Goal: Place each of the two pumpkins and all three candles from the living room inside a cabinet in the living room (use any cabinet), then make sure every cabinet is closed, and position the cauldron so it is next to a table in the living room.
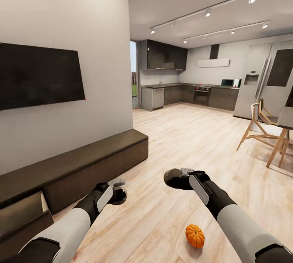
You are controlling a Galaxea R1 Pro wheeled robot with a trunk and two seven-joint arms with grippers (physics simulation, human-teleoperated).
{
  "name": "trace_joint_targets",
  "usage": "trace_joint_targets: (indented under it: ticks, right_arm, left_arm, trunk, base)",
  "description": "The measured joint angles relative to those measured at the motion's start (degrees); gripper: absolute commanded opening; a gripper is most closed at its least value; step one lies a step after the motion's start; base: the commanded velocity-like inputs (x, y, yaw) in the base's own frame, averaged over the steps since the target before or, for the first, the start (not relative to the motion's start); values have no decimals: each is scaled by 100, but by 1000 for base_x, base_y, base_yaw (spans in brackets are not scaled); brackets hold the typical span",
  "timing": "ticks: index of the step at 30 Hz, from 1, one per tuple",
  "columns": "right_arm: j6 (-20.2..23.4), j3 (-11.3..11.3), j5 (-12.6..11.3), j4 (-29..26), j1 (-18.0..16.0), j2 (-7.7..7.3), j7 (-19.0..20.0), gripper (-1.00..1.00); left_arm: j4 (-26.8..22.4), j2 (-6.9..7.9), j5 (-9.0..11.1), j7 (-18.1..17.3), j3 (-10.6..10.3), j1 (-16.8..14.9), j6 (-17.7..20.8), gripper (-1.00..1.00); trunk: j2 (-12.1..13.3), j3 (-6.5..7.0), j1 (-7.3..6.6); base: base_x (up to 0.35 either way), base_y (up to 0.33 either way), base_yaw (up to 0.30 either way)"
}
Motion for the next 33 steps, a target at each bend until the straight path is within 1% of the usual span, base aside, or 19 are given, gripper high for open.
trace_joint_targets:
  ticks: [6, 9, 14, 19, 31, 33]
  right_arm:
    - [0, 1, 2, 1, 0, 1, -3, -100]
    - [0, -2, -8, -2, 0, 0, 0, -100]
    - [2, -4, -3, -4, 0, 0, 1, -100]
    - [1, -3, 3, -2, -1, 1, 1, -100]
    - [-1, -2, 3, 0, -1, 1, 0, -100]
    - [0, 0, 2, 1, 0, 1, 0, -100]
  left_arm:
    - [0, 0, 0, 0, 3, 0, -2, -100]
    - [2, 5, -9, 0, 20, -2, -2, -100]
    - [2, 7, -4, -1, 113, -2, 3, -100]
    - [0, 8, 2, -1, 136, -3, 5, -100]
    - [0, 9, 0, 0, 137, -2, 1, -100]
    - [1, 8, 3, 0, 138, -1, 0, -100]
  trunk:
    - [0, 38, 0]
    - [0, 50, 0]
    - [199, 143, -109]
    - [400, 233, -219]
    - [881, 406, -483]
    - [883, 398, -483]
  base:
    - [0, 0, 210]
    - [0, 0, 103]
    - [0, 0, 20]
    - [0, 0, 69]
    - [0, 0, 258]
    - [0, 0, 270]
